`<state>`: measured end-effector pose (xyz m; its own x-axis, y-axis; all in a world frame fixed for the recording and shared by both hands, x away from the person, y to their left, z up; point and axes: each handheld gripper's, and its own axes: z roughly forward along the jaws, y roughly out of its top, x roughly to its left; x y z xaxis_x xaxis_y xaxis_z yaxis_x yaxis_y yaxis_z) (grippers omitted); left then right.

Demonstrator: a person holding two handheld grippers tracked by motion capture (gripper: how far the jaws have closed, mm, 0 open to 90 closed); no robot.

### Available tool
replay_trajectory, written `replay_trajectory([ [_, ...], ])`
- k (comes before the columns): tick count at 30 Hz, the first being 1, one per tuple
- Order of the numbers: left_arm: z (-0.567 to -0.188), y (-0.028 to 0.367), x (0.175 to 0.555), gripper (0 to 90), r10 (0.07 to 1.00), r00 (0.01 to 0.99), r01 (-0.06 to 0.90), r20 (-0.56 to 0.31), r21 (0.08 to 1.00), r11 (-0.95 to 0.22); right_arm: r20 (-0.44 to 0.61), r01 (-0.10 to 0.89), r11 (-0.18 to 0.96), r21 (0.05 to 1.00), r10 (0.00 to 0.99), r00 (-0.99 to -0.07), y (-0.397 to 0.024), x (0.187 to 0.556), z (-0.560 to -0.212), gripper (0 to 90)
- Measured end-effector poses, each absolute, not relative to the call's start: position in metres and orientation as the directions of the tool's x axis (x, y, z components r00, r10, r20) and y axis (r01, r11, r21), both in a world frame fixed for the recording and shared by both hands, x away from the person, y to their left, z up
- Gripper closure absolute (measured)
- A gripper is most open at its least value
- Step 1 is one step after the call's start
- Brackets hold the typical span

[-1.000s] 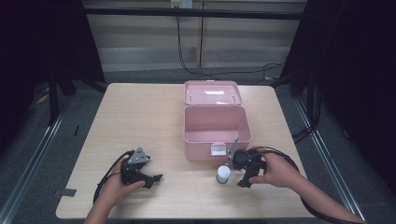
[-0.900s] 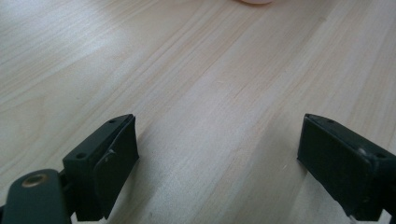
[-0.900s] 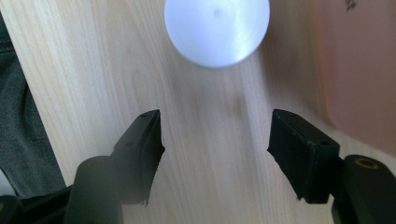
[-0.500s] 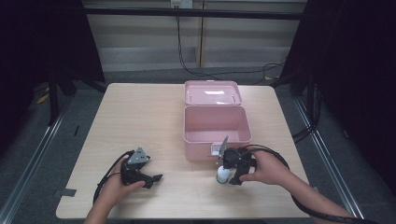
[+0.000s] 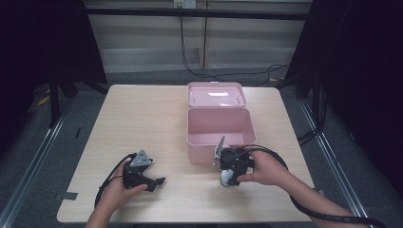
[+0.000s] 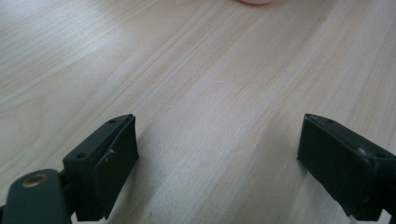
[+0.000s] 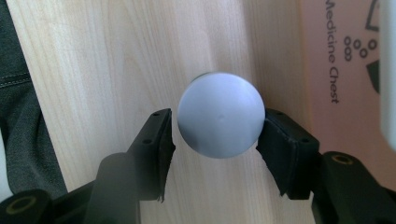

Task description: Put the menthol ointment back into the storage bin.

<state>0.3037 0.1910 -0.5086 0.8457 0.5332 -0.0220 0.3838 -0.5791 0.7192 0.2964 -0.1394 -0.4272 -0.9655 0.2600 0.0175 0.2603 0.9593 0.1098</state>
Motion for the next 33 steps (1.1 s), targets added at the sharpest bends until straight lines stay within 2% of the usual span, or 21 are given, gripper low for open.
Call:
replay_trajectory([
  [10,-0.509,0.191,0.304,11.7,0.533,0.846,0.384,-0.022,0.719,-0.579,0.019,0.26,0.959,0.111,0.259,-0.966,-0.132,0.3,-0.428,49.8],
  [21,-0.509,0.191,0.304,11.7,0.532,0.846,0.384,-0.024,0.721,-0.577,0.027,0.283,0.954,0.097,0.282,-0.959,-0.129,0.3,-0.427,50.4],
  [33,-0.509,0.191,0.304,11.7,0.532,0.847,0.383,-0.024,0.721,-0.578,0.067,0.304,0.949,0.088,0.298,-0.952,-0.129,0.302,-0.406,50.5],
])
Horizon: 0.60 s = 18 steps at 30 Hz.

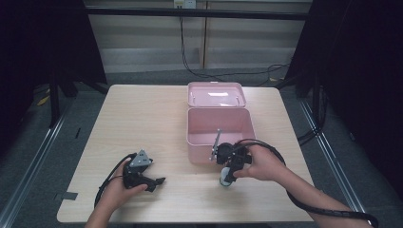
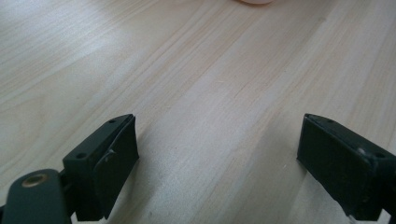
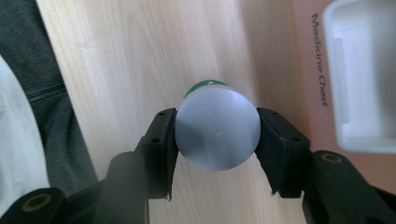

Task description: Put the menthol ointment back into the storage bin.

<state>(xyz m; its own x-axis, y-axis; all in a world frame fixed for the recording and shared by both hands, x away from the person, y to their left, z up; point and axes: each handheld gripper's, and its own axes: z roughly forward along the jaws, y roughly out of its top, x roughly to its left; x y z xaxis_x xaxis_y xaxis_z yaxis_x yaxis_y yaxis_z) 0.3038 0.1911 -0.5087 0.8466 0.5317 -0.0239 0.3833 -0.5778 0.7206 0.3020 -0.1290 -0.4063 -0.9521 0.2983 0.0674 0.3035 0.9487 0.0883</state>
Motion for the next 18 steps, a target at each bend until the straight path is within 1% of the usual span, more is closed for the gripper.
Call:
replay_trajectory([
  [9,-0.509,0.191,0.304,11.7,0.534,0.845,0.385,-0.027,0.724,-0.572,0.086,0.336,0.94,0.055,0.331,-0.94,-0.132,0.303,-0.387,50.5],
  [14,-0.509,0.191,0.304,11.8,0.534,0.845,0.382,-0.023,0.724,-0.574,0.099,0.371,0.928,0.035,0.367,-0.925,-0.137,0.306,-0.373,50.5],
  [18,-0.509,0.191,0.304,11.8,0.533,0.846,0.382,-0.023,0.724,-0.574,0.107,0.387,0.921,0.044,0.381,-0.918,-0.141,0.307,-0.36,50.5],
])
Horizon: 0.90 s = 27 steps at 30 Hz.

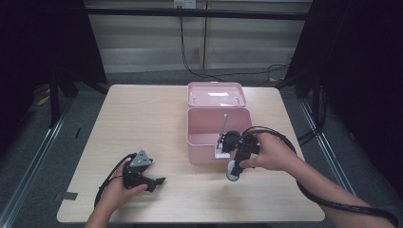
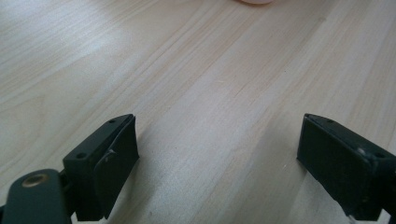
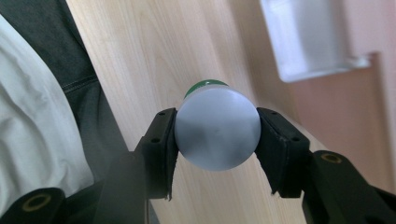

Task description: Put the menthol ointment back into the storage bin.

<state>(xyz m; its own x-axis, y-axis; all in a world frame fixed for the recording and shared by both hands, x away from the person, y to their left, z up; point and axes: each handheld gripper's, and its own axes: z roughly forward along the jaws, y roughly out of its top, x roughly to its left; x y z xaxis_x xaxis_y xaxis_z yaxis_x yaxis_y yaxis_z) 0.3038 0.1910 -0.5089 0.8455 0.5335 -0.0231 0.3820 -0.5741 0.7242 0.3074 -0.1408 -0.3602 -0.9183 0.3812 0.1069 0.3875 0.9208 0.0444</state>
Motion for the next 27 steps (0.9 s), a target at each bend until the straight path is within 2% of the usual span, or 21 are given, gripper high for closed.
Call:
replay_trajectory([
  [12,-0.509,0.191,0.304,11.8,0.533,0.846,0.383,-0.023,0.723,-0.576,0.112,0.444,0.894,0.055,0.436,-0.893,-0.152,0.318,-0.316,50.6],
  [27,-0.509,0.191,0.304,11.8,0.534,0.845,0.385,-0.025,0.722,-0.575,0.111,0.519,0.853,0.054,0.511,-0.852,-0.159,0.343,-0.294,50.6],
])
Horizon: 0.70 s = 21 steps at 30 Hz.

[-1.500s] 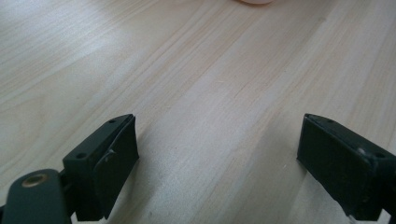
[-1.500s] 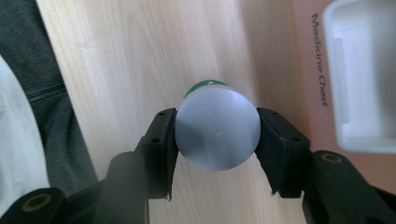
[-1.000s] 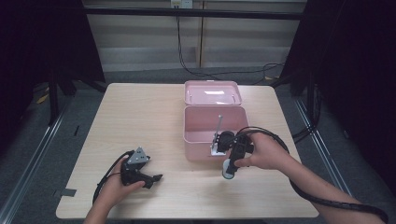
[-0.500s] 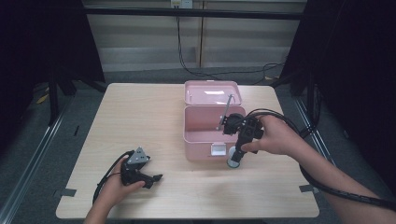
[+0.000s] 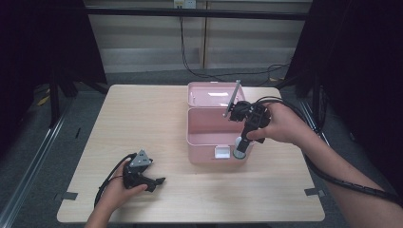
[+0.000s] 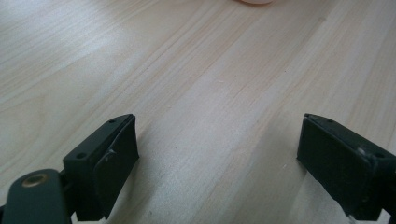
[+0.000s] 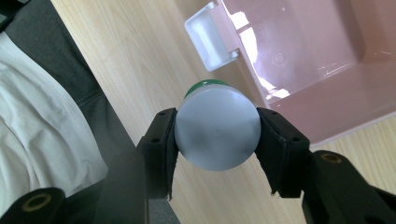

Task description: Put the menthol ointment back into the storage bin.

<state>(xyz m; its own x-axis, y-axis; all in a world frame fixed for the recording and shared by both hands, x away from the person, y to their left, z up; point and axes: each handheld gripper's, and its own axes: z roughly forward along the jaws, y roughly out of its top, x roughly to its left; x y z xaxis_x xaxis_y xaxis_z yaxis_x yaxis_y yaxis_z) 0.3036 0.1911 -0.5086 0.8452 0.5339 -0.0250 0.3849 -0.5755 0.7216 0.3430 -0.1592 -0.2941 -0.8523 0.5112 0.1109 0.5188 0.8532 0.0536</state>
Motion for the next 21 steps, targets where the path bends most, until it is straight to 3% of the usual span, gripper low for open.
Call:
replay_trajectory([
  [21,-0.509,0.191,0.304,11.8,0.533,0.845,0.384,-0.024,0.722,-0.575,0.091,0.69,0.722,0.042,0.685,-0.723,-0.166,0.391,-0.285,50.6],
])
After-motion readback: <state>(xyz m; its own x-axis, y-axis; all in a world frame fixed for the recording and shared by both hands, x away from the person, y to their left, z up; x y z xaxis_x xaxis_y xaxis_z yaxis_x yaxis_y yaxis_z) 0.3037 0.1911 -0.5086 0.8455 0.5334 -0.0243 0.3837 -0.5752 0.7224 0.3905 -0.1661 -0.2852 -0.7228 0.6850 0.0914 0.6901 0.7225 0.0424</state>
